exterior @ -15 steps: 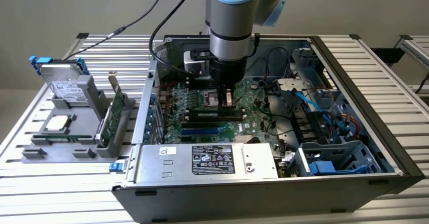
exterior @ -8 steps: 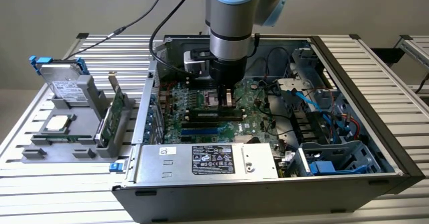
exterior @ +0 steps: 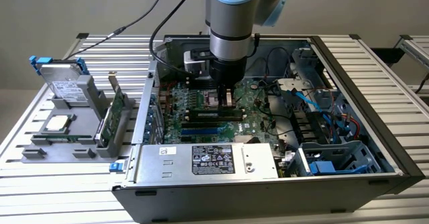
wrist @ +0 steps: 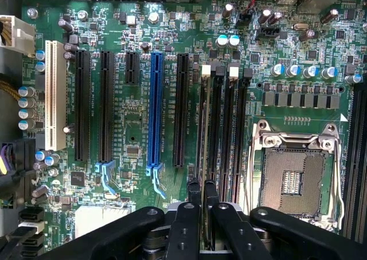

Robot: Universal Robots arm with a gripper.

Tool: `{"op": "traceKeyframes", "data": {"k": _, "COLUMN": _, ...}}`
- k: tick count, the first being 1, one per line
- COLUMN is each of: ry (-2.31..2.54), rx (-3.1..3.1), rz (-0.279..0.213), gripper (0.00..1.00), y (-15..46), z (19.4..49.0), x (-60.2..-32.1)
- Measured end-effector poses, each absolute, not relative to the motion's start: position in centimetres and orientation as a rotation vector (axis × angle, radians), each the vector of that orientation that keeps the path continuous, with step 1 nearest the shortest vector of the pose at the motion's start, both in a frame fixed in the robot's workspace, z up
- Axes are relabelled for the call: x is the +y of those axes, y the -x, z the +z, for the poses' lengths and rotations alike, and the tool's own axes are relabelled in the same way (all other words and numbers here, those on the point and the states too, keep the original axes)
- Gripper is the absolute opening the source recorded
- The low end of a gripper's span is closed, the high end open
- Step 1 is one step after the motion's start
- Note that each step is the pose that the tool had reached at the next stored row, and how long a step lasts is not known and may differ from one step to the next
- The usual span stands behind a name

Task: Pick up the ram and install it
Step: 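Insert the ram into the slot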

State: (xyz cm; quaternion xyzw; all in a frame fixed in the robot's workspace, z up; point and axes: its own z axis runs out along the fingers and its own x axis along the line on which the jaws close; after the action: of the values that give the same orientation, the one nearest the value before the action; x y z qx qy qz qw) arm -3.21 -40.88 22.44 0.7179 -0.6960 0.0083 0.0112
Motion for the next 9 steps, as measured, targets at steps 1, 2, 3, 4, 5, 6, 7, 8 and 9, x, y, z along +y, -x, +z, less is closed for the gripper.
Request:
{"op": "traceKeyframes", "data": {"k": 1, "ry": -2.240, "rx": -2.171, "rz": 0.026, "gripper": 0.13, "y": 3.21, "z": 22.43, "x": -40.88}}
{"op": "traceKeyframes", "data": {"k": 2, "ry": -2.240, "rx": -2.171, "rz": 0.026, "gripper": 0.13, "y": 3.20, "z": 22.44, "x": -40.88}}
{"op": "traceKeyframes", "data": {"k": 3, "ry": -2.240, "rx": -2.171, "rz": 0.026, "gripper": 0.13, "y": 3.20, "z": 22.43, "x": -40.87}}
{"op": "traceKeyframes", "data": {"k": 4, "ry": -2.240, "rx": -2.171, "rz": 0.026, "gripper": 0.13, "y": 3.20, "z": 22.42, "x": -40.87}}
{"op": "traceKeyframes", "data": {"k": 5, "ry": -2.240, "rx": -2.171, "rz": 0.026, "gripper": 0.13, "y": 3.20, "z": 22.41, "x": -40.87}}
{"op": "traceKeyframes", "data": {"k": 6, "ry": -2.240, "rx": -2.171, "rz": 0.026, "gripper": 0.13, "y": 3.18, "z": 22.40, "x": -40.87}}
{"op": "traceKeyframes", "data": {"k": 7, "ry": -2.240, "rx": -2.171, "rz": 0.026, "gripper": 0.13, "y": 3.16, "z": 22.38, "x": -40.86}}
{"op": "traceKeyframes", "data": {"k": 8, "ry": -2.240, "rx": -2.171, "rz": 0.026, "gripper": 0.13, "y": 3.15, "z": 22.36, "x": -40.85}}
{"op": "traceKeyframes", "data": {"k": 9, "ry": -2.239, "rx": -2.170, "rz": 0.026, "gripper": 0.13, "y": 3.15, "z": 22.36, "x": -40.85}}
